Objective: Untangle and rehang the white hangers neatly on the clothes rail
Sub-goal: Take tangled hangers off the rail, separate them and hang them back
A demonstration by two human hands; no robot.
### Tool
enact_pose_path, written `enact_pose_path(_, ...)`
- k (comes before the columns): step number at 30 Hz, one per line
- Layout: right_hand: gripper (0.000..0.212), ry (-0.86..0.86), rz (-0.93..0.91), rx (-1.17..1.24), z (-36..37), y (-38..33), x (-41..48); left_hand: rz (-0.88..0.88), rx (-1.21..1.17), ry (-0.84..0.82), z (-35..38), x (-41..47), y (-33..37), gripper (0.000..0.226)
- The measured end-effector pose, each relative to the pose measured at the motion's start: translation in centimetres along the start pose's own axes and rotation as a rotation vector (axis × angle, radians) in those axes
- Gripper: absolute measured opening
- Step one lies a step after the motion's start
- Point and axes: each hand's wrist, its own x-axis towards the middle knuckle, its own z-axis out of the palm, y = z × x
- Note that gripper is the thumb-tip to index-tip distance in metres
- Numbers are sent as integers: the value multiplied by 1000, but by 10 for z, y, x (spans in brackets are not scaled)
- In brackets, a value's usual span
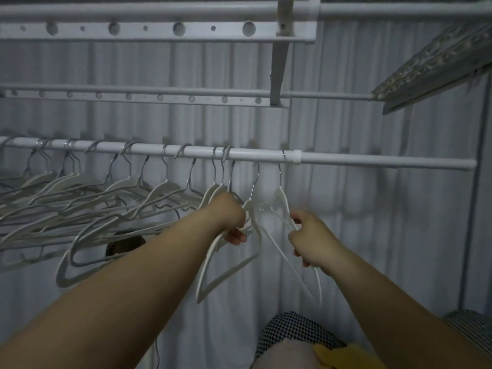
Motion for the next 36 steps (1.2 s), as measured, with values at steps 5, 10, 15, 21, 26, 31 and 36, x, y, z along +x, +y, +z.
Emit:
enact_pose_path(5, 41, 39, -28, -91, 2, 5, 0, 15, 1, -40, 0, 12, 2, 14)
enact_pose_path(10, 38, 53, -49, -104, 1, 5, 1, 21, -41, -40, 1, 22, 8, 23)
enact_pose_path(15, 39, 79, -39, -145, -3, 10, 2, 57, -32, 1, -3, 32, 20, 15)
enact_pose_path(21, 48, 118, -26, -111, -1, 12, 2, 126, -50, 22, -5, 20, 23, 16)
enact_pose_path(26, 47, 141, -29, -94, 1, 10, 0, 161, -34, 59, 0, 10, 7, 17)
enact_pose_path(31, 50, 130, -51, -120, 2, 10, -3, 145, -26, 77, 13, 9, 2, 25)
enact_pose_path(36, 50, 136, -46, -150, 2, 9, -9, 158, 86, 113, 33, 12, 5, 29)
